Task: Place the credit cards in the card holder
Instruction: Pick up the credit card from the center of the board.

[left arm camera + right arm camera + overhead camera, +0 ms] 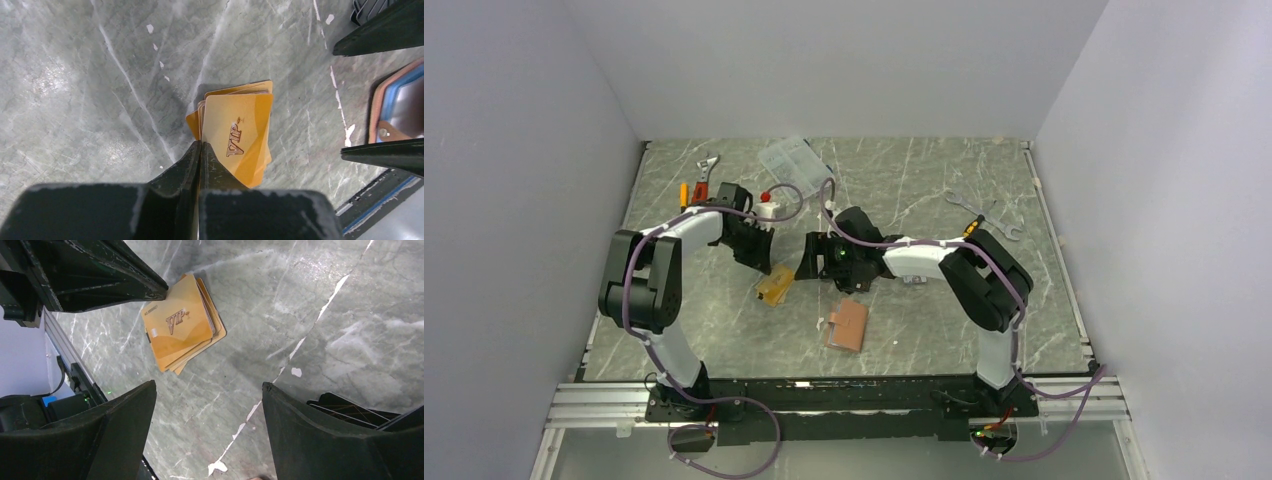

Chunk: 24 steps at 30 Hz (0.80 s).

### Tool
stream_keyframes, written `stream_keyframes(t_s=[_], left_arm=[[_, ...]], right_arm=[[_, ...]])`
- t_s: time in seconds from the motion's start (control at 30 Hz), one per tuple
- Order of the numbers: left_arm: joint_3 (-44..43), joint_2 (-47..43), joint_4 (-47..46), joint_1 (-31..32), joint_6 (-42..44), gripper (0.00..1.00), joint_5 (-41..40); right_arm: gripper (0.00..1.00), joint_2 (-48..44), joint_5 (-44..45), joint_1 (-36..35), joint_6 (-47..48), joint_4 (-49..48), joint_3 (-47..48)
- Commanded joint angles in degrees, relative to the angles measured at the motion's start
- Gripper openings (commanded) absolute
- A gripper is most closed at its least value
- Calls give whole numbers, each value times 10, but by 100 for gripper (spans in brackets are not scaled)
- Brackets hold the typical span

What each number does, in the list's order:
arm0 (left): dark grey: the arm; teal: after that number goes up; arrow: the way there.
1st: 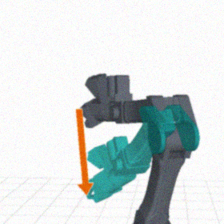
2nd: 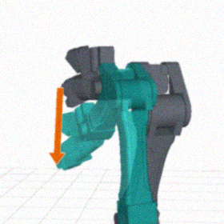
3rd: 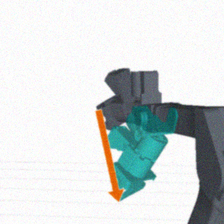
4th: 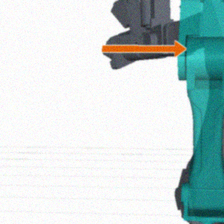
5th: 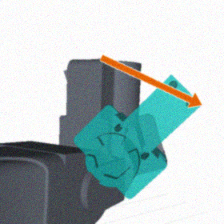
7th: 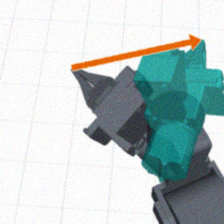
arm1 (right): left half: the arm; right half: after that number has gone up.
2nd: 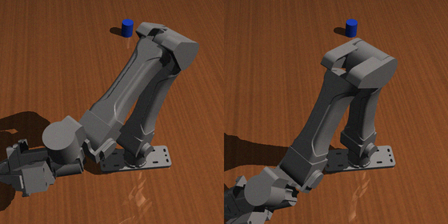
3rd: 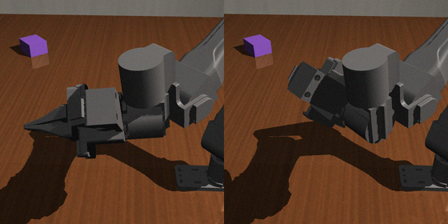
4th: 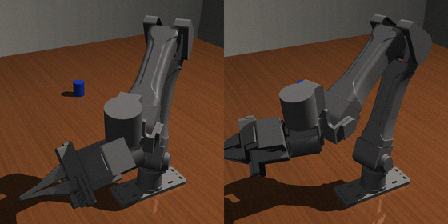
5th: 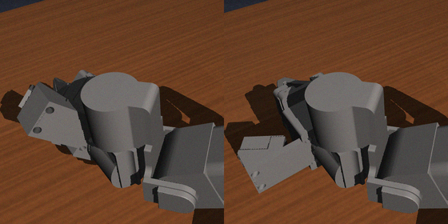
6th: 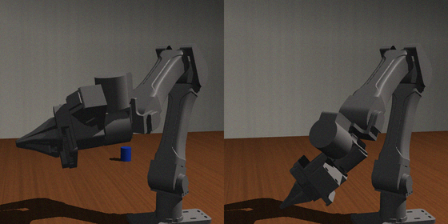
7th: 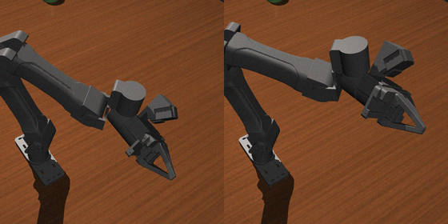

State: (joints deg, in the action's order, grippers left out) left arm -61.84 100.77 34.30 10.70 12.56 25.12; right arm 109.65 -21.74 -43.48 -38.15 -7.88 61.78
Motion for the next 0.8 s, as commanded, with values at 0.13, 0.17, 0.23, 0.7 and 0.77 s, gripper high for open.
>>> stream_keyframes(t_s=[0.13,0.17,0.23,0.7,0.77], left_arm=[[-1,-12,-11,-47,-22,5,121],[2,-16,-15,-51,-23,5,127],[8,-19,-24,-53,-23,5,132],[-9,9,-36,-55,-16,3,174],[-12,15,-38,-54,-16,3,177]], right_arm=[[79,43,-26,-14,-3,-35,56],[79,49,-29,-14,-5,-39,59],[79,59,-35,-15,-10,-43,66],[75,58,-50,17,-20,-116,22],[74,62,-60,25,-24,-134,16]])
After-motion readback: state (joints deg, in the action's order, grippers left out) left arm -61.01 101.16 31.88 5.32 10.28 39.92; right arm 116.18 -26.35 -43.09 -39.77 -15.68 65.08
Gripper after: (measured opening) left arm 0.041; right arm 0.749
